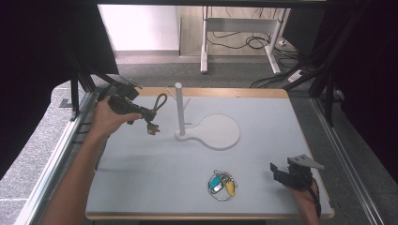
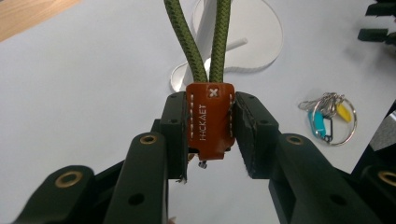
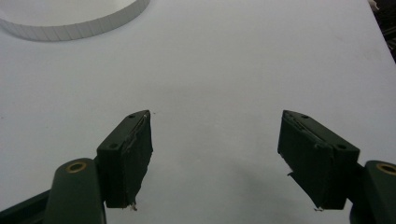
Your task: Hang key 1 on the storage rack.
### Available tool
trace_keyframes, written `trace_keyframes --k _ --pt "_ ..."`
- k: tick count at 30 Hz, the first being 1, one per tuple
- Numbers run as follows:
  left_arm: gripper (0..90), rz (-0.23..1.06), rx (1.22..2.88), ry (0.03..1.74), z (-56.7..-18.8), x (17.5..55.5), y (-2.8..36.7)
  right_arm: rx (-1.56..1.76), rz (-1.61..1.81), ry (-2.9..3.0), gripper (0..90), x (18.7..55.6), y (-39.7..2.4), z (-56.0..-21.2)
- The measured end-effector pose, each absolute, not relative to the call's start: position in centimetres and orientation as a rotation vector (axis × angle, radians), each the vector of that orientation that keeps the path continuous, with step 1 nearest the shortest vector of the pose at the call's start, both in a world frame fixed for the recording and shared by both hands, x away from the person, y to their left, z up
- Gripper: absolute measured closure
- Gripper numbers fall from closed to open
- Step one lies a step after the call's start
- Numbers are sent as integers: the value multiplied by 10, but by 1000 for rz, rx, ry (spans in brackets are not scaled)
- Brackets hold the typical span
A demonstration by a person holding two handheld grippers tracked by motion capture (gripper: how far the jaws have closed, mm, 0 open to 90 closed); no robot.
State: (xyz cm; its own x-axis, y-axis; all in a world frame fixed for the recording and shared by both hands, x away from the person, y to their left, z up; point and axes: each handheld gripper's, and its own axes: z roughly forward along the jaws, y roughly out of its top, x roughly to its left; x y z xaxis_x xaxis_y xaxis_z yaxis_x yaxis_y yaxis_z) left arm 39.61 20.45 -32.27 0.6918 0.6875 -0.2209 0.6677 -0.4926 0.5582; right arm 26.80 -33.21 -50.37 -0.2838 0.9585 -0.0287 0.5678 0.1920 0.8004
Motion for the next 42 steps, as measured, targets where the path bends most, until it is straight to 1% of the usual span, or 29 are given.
trace_keyframes --k 15,31,42 --pt "666 36 2245 1063 -314 418 203 1425 930 1925 269 268 -332 -505" --pt "666 11 2234 1083 -317 437 197 1413 920 1922 276 268 -331 -506" --pt "666 -18 2247 1076 -322 442 191 1414 915 1914 277 268 -332 -505"
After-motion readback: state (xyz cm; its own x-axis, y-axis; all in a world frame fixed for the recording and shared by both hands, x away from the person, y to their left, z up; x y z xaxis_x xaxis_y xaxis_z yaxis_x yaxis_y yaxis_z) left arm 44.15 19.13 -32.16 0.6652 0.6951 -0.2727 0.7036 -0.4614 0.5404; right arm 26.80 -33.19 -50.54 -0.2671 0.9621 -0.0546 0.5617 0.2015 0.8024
